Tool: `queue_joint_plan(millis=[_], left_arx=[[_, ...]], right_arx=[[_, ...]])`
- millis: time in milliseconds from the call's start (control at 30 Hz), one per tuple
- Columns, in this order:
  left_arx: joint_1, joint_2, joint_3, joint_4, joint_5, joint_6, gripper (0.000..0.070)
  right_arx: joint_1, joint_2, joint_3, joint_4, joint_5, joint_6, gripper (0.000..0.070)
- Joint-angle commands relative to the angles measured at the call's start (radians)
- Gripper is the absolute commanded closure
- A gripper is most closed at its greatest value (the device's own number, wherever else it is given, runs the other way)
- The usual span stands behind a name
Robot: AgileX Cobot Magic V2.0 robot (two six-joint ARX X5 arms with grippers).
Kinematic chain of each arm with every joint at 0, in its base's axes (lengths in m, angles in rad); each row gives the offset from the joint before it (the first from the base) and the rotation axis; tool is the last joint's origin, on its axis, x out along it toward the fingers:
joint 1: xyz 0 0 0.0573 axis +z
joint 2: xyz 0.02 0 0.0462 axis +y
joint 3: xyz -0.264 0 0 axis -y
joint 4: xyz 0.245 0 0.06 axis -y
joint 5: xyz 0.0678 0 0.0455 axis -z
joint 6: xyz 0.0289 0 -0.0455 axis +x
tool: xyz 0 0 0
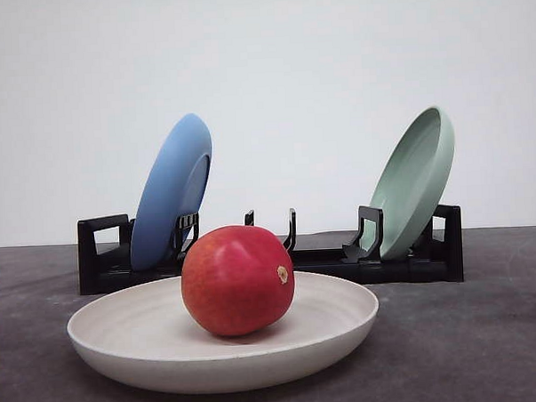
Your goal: Place pomegranate in white plate
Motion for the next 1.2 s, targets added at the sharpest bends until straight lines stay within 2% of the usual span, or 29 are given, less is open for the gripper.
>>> queue_joint_plan(millis=[0, 267, 400, 500, 667, 1167], left_arx=[[0.001, -0.002, -0.012, 0.000, 0.000, 0.014, 0.0679], [0.001, -0.002, -0.012, 0.000, 0.000, 0.014, 0.0679], [0.001, -0.002, -0.012, 0.000, 0.000, 0.014, 0.0679], [0.001, -0.002, -0.012, 0.000, 0.000, 0.014, 0.0679], [0.001, -0.002, -0.012, 0.000, 0.000, 0.014, 0.0679], [0.001, -0.002, -0.012, 0.000, 0.000, 0.014, 0.0679]], right_arx=[[-0.021, -0.064, -0.054, 0.015, 0.013, -0.013, 0.0672], [-0.104, -0.298, -0.298, 0.211, 0.026, -0.007, 0.0672], [-0.126, -0.373, -0.354, 0.230, 0.026, -0.004, 0.0671], [-0.136, -0.410, -0.364, 0.212, 0.036, -0.003, 0.0672], [-0.138, -0.426, -0.364, 0.207, 0.109, -0.002, 0.0672], [-0.136, -0.426, -0.364, 0.213, 0.101, -0.001, 0.0672]])
